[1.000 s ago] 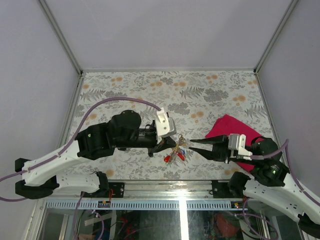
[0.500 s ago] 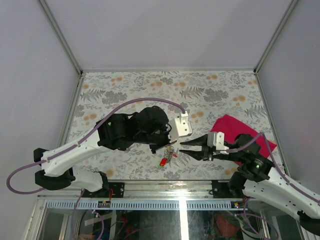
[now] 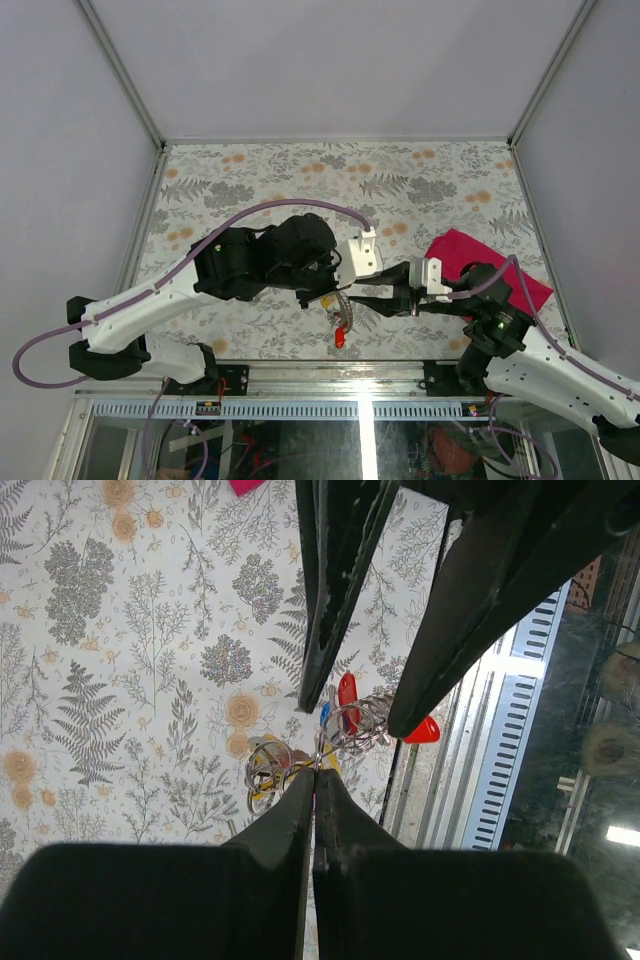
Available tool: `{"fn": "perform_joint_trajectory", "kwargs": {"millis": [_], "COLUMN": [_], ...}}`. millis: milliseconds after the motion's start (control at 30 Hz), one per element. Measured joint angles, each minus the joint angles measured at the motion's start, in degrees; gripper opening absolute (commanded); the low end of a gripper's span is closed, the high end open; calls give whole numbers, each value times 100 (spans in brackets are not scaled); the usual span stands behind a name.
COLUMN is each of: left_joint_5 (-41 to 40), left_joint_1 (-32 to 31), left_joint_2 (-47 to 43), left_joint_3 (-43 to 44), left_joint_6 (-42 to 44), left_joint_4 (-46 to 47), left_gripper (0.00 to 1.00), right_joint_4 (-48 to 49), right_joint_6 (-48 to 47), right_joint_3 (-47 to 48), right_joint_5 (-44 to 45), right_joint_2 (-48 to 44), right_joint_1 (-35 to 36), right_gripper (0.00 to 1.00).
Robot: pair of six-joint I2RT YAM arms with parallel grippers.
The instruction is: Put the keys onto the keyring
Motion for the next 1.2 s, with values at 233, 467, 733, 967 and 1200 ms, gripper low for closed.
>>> {"fn": "perform_joint_trajectory", "kwargs": {"millis": [233,467,733,967,1200], "left_joint_5": [42,144,260,328,372], "left_joint_1": [-2,-7,-20,-35,-37], "left_joint_2": [-13,-103,-188,-205,-212], "left_joint_3": [0,0,0,0,-2], "left_joint_6": [55,103,118,155,203], "left_joint_4": [2,13,31,44,35], "left_gripper": [0,0,0,0,0], "right_joint_4": [328,538,592,625,691], "right_joint_6": [195,302,337,363,433], "right_joint_3": [-15,-50,-50,-50,-37], "right_joint_5": [-87,-221,-356,-514,-595], "right_joint_2": [262,400,518,612,669], "right_joint_1": [0,0,0,0,0], "right_gripper": [40,37,33,20,18]}}
